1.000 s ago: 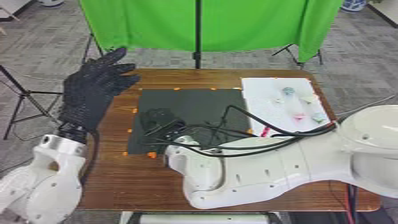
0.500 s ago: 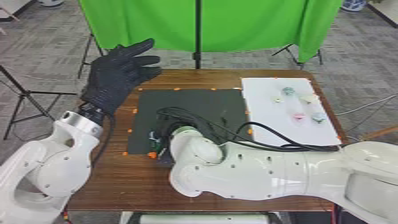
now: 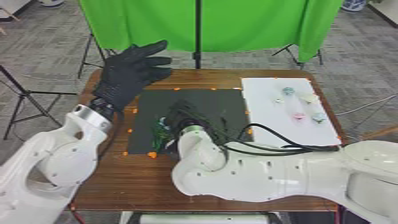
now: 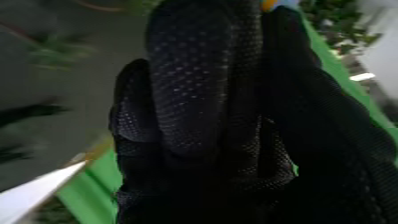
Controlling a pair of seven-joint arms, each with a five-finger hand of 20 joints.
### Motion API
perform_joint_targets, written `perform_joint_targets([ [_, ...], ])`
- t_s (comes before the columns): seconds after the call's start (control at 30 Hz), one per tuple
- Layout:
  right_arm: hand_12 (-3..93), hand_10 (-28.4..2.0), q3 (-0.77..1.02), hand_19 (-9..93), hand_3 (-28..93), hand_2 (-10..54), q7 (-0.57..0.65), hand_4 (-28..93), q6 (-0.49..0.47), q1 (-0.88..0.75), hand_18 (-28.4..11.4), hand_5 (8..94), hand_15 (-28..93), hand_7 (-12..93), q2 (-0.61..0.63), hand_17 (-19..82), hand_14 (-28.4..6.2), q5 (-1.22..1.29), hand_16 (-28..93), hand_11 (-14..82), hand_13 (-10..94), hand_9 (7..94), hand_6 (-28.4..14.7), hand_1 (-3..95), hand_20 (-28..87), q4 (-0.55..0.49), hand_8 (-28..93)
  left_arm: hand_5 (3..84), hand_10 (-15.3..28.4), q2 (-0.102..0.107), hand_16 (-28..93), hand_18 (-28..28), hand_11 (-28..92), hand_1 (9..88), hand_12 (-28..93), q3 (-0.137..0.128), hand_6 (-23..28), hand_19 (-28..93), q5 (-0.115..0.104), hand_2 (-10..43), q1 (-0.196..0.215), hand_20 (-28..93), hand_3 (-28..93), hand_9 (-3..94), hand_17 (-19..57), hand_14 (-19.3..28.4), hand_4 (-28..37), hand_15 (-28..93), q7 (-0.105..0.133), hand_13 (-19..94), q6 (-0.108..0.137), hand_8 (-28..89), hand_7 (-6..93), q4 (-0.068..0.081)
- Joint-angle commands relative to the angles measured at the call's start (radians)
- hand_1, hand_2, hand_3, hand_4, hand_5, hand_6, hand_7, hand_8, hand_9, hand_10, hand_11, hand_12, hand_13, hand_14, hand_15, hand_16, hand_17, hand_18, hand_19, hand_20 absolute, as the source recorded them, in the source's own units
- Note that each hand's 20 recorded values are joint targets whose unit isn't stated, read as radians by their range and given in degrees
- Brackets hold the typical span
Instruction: Arrange flowers
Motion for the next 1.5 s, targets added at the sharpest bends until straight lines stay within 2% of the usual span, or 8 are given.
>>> perform_joint_targets([
  [0.03,21.1,-0.3,-0.152,93,52,-8.0,-0.259,-28,-0.018,0.303,-11.4,76.2,45,21,-0.142,46,0.8,0.301,22,9.4,92,92.8,7.3,56.4,18,0.05,-4,35.8,19.6,0.129,-11,23.9,29,17.7,12,-0.224,9.1,56,0.003,5.9,0.36,23,76,32.0,-8.4,27.7,-28.3,60,0.326,23,0.219,-8,11.3,-0.192],
  [0.07,21.0,-0.1,-0.142,93,50,-8.0,-0.242,-28,-0.027,0.289,-11.4,75.0,45,21,-0.134,46,0.7,0.281,22,9.3,92,92.3,7.3,56.7,18,0.047,-4,35.8,19.6,0.122,-11,23.9,29,17.7,12,-0.216,9.1,56,0.004,5.9,0.347,23,76,32.0,-8.4,27.7,-28.3,60,0.31,23,0.208,-8,11.3,-0.186],
  [0.13,20.4,-0.2,-0.167,93,45,-7.7,-0.242,-28,-0.018,0.314,-11.5,72.9,45,22,-0.145,45,0.5,0.281,22,9.8,91,91.2,7.3,57.9,18,0.056,-6,35.8,19.7,0.13,-11,23.9,29,17.7,12,-0.229,9.1,56,0.001,5.9,0.366,23,76,32.0,-8.4,27.8,-28.3,60,0.324,23,0.219,-8,11.2,-0.194],
  [0.37,16.8,-1.0,-0.159,93,35,-6.3,-0.207,-28,0.011,0.319,-11.6,71.2,45,22,-0.149,44,0.1,0.275,21,13.9,90,89.1,6.6,59.6,19,0.059,-6,35.8,19.7,0.132,-11,23.9,29,18.0,12,-0.233,9.1,56,0.0,5.7,0.372,23,76,32.0,-8.3,27.8,-28.3,60,0.324,23,0.219,-8,11.2,-0.194],
  [1.03,12.9,-3.5,-0.159,93,41,-9.5,-0.202,-28,0.002,0.318,-14.5,69.1,44,20,-0.15,43,-2.0,0.259,21,16.8,91,87.8,5.2,52.6,20,0.058,-14,35.8,19.7,0.136,-11,23.8,29,18.6,12,-0.232,9.1,56,-0.007,5.7,0.379,23,76,31.9,-8.4,27.7,-28.3,60,0.333,23,0.237,-8,11.3,-0.198],
  [1.23,12.8,-3.7,-0.13,93,42,-9.5,-0.216,-28,-0.05,0.286,-14.8,69.0,44,20,-0.114,42,-2.2,0.252,21,16.9,91,87.9,5.1,51.9,20,0.044,-14,35.8,19.6,0.112,-11,23.9,29,18.7,12,-0.3,9.1,56,-0.006,5.6,0.47,23,76,31.9,-8.4,27.6,-28.3,60,0.328,23,0.239,-8,11.3,-0.213],
  [1.37,13.0,-4.7,-0.1,93,50,-9.5,-0.265,-28,-0.18,0.258,-16.0,68.2,45,20,-0.045,39,-3.0,0.237,21,17.2,88,86.4,4.2,48.1,18,0.021,-14,35.8,19.6,0.086,-11,23.9,29,18.7,12,-0.396,9.1,57,-0.003,5.7,0.599,23,76,32.0,-8.3,27.6,-28.3,60,0.333,23,0.264,-8,11.3,-0.243],
  [1.5,13.1,-7.6,-0.011,90,61,-9.5,-0.277,-28,-0.339,0.182,-17.3,62.8,47,19,0.055,35,-5.0,0.209,20,18.1,81,80.5,1.9,41.2,16,-0.007,-14,35.8,19.6,0.045,-11,23.8,29,18.6,12,-0.452,9.1,57,-0.005,5.7,0.696,24,76,32.0,-8.2,27.7,-28.3,60,0.335,23,0.281,-8,11.3,-0.26],
])
